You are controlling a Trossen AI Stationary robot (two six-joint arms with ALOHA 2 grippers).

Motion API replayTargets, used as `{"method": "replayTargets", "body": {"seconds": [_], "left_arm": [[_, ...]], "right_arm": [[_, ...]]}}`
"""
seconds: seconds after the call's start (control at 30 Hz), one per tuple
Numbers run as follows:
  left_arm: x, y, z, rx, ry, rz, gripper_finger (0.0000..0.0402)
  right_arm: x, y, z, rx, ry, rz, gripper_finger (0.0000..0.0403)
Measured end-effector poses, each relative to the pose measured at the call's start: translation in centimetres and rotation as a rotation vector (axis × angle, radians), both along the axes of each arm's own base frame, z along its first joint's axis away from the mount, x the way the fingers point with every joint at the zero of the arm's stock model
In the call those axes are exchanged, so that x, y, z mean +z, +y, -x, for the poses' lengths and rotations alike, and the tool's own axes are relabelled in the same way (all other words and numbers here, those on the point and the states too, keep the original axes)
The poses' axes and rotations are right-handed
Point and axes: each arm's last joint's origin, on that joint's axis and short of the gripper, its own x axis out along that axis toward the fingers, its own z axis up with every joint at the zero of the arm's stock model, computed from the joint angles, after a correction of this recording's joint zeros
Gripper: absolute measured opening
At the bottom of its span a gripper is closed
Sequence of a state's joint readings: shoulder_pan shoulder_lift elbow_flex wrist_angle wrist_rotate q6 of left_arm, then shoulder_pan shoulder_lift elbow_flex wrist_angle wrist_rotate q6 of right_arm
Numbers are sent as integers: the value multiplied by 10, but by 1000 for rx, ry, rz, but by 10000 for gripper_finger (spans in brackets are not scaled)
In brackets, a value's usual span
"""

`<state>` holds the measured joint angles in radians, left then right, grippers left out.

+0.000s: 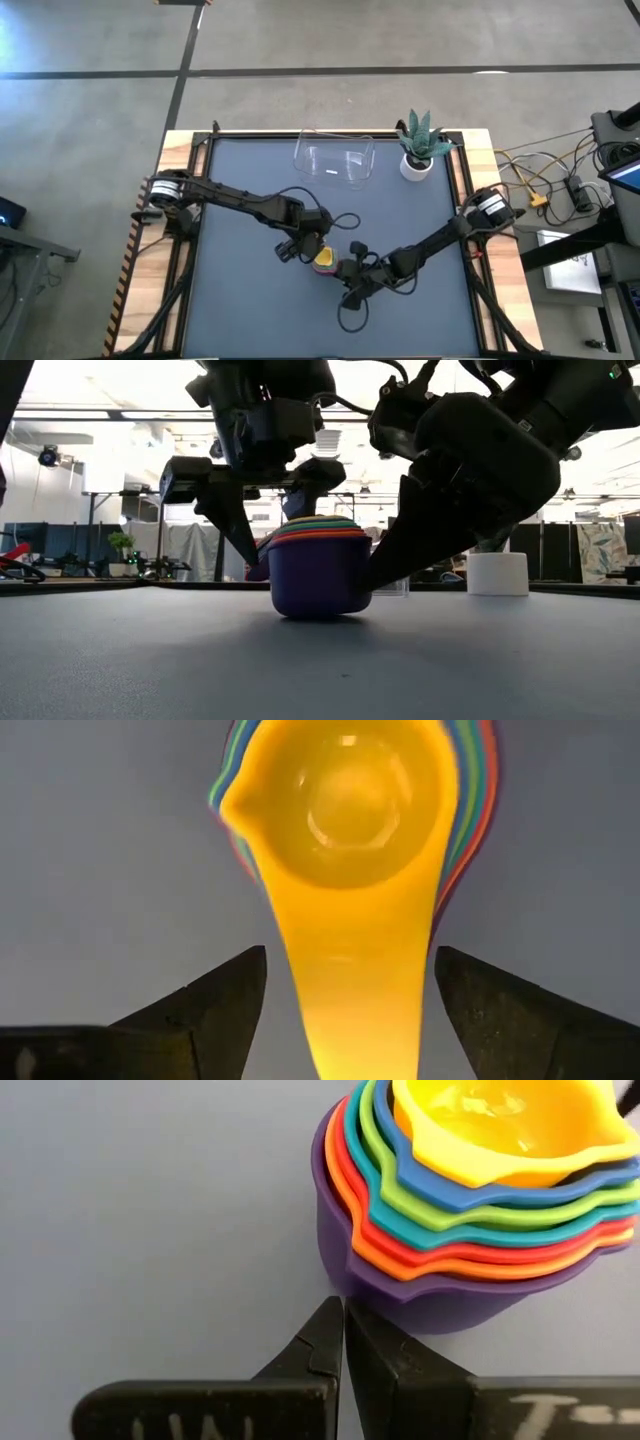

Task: Nest measuring cups in basket
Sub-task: Put the nested measuring cups into the transparent bin

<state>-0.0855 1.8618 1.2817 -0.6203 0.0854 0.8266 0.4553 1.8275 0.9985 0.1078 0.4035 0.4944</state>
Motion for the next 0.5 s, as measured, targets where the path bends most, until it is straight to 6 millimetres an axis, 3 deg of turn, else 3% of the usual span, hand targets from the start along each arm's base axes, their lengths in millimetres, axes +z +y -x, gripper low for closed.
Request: {"method": "replayTargets", "body": {"seconds": [0.23,0.5], "left_arm": [[-1,1,0,12,5,15,267],[-15,4,8,53,39,23,267]], "right_arm": [[0,-2,0,-4,1,15,8],[-1,-3,1,-9,16,28,8]]}}
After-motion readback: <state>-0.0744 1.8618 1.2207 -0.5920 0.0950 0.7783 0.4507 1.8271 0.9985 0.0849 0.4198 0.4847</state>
